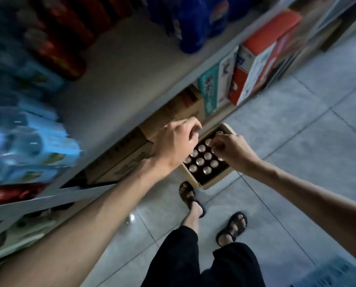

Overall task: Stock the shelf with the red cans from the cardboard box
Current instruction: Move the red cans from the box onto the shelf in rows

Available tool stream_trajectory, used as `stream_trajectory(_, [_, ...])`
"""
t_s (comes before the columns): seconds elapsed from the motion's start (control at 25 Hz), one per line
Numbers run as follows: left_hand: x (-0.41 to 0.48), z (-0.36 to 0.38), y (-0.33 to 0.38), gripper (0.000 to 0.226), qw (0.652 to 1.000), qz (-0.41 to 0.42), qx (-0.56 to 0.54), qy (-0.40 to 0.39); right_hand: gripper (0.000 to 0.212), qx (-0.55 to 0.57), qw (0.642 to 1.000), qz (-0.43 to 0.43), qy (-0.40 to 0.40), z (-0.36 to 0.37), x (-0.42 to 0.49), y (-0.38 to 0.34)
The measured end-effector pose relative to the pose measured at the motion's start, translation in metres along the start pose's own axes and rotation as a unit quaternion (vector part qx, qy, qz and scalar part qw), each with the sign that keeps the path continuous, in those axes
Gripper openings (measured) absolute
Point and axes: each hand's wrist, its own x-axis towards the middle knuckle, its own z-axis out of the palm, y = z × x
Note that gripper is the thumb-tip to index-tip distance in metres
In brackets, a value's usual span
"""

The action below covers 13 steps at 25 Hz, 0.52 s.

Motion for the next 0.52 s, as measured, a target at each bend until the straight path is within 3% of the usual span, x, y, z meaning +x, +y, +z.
stream_trajectory(0.16, [0.008,0.14,-0.039,0.013,0.98,-0.112,-0.087,-0.141,0.022,-0.002,0.995,0.087,-0.057,0.08,-0.001,0.113])
stream_trajectory(0.28, [0.017,0.268,-0.1,0.02,0.907,-0.305,-0.207,-0.206,0.023,-0.013,0.99,0.112,-0.089,0.166,0.026,0.197])
stream_trajectory(0.36, [0.018,0.354,-0.149,0.026,0.859,-0.408,-0.226,-0.213,0.026,-0.039,0.989,0.107,-0.098,0.229,0.056,0.248])
stream_trajectory(0.44, [0.018,0.425,-0.193,0.044,0.841,-0.458,-0.192,-0.212,0.035,-0.069,0.989,0.09,-0.093,0.287,0.088,0.288])
stream_trajectory(0.52, [0.02,0.478,-0.232,0.048,0.83,-0.499,-0.167,-0.185,0.041,-0.1,0.989,0.077,-0.084,0.338,0.118,0.314])
